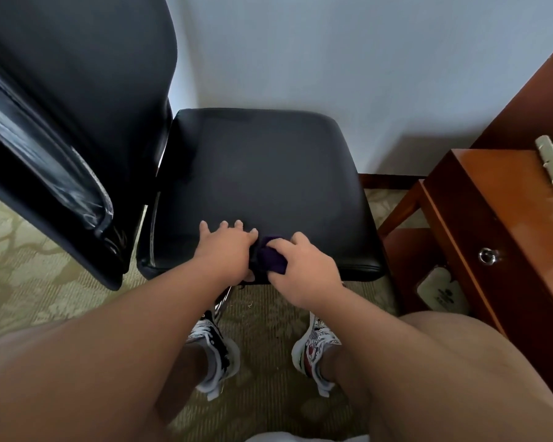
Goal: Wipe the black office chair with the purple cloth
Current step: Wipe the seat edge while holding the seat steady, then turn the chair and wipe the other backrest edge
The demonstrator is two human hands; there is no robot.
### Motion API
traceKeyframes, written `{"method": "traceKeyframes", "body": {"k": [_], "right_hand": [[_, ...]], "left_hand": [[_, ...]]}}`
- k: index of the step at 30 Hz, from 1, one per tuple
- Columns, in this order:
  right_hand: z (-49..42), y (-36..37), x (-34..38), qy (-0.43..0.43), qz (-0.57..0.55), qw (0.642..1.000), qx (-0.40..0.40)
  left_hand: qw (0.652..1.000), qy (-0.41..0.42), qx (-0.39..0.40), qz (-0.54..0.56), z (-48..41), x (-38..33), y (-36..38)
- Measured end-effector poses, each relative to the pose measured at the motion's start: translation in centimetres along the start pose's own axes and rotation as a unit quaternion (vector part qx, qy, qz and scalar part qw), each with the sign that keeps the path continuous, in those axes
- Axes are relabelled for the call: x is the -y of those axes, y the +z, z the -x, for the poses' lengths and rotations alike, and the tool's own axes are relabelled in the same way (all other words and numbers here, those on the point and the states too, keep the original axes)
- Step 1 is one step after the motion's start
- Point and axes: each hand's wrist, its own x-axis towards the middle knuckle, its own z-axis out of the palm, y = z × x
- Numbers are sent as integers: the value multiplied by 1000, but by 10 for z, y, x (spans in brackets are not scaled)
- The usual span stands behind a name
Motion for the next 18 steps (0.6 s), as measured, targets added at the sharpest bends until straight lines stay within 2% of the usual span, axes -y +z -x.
{"method": "traceKeyframes", "body": {"k": [5, 10, 13, 18], "right_hand": [[15, -16, -43, 112, 5, 992, -50], [16, -20, -66, 224, -88, 966, -98], [4, -16, -50, 207, -130, 966, -87], [-11, 3, -13, 101, -90, 990, -34]], "left_hand": [[1000, 9, -6, 29, 2, -3, 4], [999, 21, -34, 24, 0, -14, 6], [999, 23, -42, 16, -4, -21, 6], [997, 33, -71, 26, -4, -24, 10]]}}
